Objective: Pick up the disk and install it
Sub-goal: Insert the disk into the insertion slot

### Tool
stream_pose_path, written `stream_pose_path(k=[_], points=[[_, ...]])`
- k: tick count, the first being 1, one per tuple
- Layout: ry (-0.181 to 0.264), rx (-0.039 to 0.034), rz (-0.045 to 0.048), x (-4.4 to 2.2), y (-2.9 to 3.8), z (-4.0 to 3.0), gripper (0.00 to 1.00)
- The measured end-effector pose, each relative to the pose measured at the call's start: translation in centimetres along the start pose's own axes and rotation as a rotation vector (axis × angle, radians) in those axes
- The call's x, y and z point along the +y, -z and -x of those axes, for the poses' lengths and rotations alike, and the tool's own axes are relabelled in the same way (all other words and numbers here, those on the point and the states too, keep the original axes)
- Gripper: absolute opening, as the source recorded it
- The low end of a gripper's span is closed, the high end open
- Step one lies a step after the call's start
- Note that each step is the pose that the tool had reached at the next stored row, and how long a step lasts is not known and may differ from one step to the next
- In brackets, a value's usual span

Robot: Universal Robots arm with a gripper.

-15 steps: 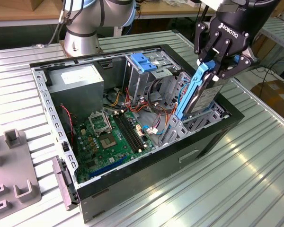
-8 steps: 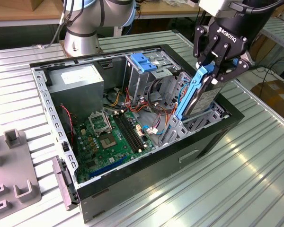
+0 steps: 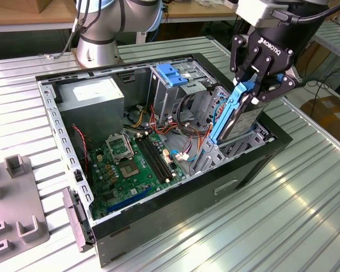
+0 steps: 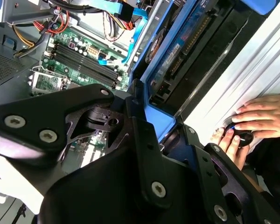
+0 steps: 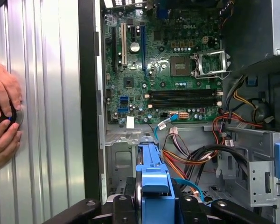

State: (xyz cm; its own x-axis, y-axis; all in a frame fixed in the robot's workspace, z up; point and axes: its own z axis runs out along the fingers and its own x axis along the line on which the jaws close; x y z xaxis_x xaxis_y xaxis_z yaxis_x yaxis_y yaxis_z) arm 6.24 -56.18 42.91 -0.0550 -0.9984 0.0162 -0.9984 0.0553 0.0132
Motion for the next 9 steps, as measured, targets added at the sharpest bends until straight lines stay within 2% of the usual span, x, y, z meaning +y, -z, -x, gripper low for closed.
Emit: stream_pose_path(k=[6,9], points=[[0.0,0.0,0.0,-0.03,-0.65,-0.03,0.37],[0.0,-0.0001,0.0,-0.04,-1.25,-0.04,0.37]])
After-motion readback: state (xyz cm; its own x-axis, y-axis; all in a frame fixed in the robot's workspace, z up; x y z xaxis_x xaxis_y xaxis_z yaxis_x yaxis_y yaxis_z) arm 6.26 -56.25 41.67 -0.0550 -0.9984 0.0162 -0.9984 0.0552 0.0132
